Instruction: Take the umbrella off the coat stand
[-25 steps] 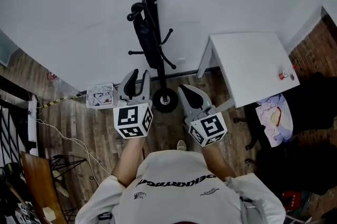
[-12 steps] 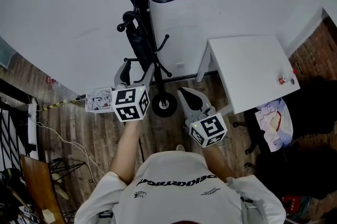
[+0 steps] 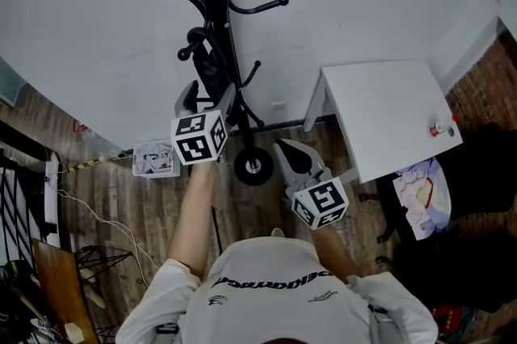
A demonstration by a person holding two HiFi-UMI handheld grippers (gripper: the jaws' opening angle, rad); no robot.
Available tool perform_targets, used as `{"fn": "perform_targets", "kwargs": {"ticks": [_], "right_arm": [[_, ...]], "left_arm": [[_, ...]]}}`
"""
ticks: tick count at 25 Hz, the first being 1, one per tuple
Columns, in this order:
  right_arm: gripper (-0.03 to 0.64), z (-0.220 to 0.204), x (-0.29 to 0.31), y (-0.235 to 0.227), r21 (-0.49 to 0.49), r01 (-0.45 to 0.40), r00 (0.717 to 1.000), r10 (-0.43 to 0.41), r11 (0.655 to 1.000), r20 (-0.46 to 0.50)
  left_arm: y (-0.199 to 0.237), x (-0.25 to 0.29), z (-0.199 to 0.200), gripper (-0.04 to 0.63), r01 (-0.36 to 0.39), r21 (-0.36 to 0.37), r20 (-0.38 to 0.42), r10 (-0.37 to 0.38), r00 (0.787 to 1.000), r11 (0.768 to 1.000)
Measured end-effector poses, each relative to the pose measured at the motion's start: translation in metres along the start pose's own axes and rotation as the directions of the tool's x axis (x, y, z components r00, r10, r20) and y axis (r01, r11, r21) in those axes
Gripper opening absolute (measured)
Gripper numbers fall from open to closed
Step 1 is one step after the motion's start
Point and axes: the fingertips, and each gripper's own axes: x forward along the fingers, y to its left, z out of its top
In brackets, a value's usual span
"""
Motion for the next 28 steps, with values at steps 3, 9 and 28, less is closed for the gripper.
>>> {"fn": "perform_targets", "kwargs": {"ticks": [3,9,28], "right_arm": [[0.000,0.001,-0.003,-0.001,0.001,0.005,1.000,-0.005,1.000,0.001],[0.000,-0.001,-0.006,-0.006,0.010,0.020,1.000,-0.020,1.000,-0.005],[-0.001,-0.005,-0.025,-0.023,0.033,0.068,0.998,-0.068,0.997,-0.016]], "left_arm": [[0.001,0.007,0.005,0.356,0.008,-0.009,0.008,-0.008,1.000,1.000],[0.006,0.030,0.001,0.357,0.018,-0.043,0.000,-0.018,1.000,0.999],[0.001,0.054,-0.012,0.265,-0.003,-0.051,-0.025,0.002,1.000,0.999]]}}
